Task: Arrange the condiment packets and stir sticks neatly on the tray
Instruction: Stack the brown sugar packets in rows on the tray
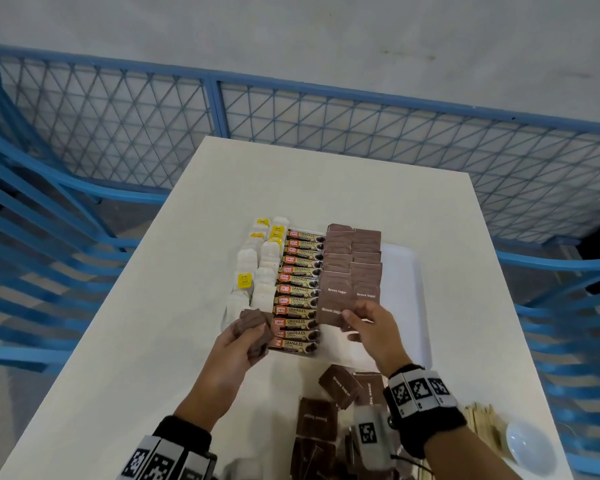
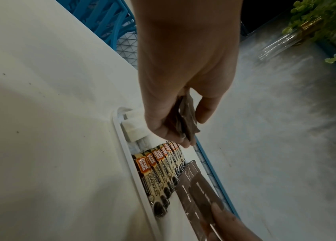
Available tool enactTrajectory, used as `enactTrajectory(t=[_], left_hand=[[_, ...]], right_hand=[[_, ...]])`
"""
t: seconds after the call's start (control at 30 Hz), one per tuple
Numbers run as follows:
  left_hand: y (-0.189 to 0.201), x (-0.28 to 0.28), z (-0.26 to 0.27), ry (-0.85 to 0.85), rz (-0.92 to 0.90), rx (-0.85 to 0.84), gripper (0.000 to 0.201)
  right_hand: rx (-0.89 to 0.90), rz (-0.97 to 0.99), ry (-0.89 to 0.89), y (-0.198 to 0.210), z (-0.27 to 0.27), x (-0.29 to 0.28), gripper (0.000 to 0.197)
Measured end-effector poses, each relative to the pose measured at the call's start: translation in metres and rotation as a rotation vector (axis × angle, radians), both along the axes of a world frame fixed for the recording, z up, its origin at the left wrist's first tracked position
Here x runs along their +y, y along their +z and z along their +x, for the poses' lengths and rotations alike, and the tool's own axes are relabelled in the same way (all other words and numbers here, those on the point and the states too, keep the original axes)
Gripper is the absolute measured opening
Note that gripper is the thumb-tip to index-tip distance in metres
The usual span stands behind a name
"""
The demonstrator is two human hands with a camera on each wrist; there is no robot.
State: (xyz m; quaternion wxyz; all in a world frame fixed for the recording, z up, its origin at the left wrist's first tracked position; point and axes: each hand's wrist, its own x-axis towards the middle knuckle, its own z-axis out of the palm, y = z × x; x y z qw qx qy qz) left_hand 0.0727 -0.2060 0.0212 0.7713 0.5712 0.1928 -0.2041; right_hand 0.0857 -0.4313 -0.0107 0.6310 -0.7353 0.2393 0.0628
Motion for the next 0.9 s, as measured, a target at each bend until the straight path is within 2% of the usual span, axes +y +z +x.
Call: enactTrajectory(t=[0.2, 0.33, 0.47, 0.63, 0.8, 0.9], left_hand=[[0.001, 0.002, -0.001, -0.004, -0.064, 0.001, 0.027], [0.001, 0.003, -0.003, -0.010, -0.050, -0.022, 0.028], [0.001, 0.004, -0.004, -0.027, -0.023, -0.041, 0.027], [0.004, 0.005, -0.006, -0.073, 0.103, -0.093, 0.024], [0.005, 0.003, -0.005, -0.083, 0.183, -0.116, 0.021], [0.003, 0.000, -0.003, -0.076, 0.198, -0.112, 0.021]], right_hand=[[-0.007, -0.243, -0.076, -0.020, 0.024, -0.016, 0.023], [0.016, -0.376, -0.054, -0.024, 0.034, -0.009, 0.003], [0.032, -0.410, -0.065, -0.029, 0.040, -0.003, 0.015], [0.032, -0.445, -0.077, -0.034, 0.045, -0.002, 0.015], [-0.057, -0.546, -0.081, -0.034, 0.040, 0.002, 0.028], [-0.163, -0.467, 0.067, -0.010, 0.029, 0.017, 0.015]])
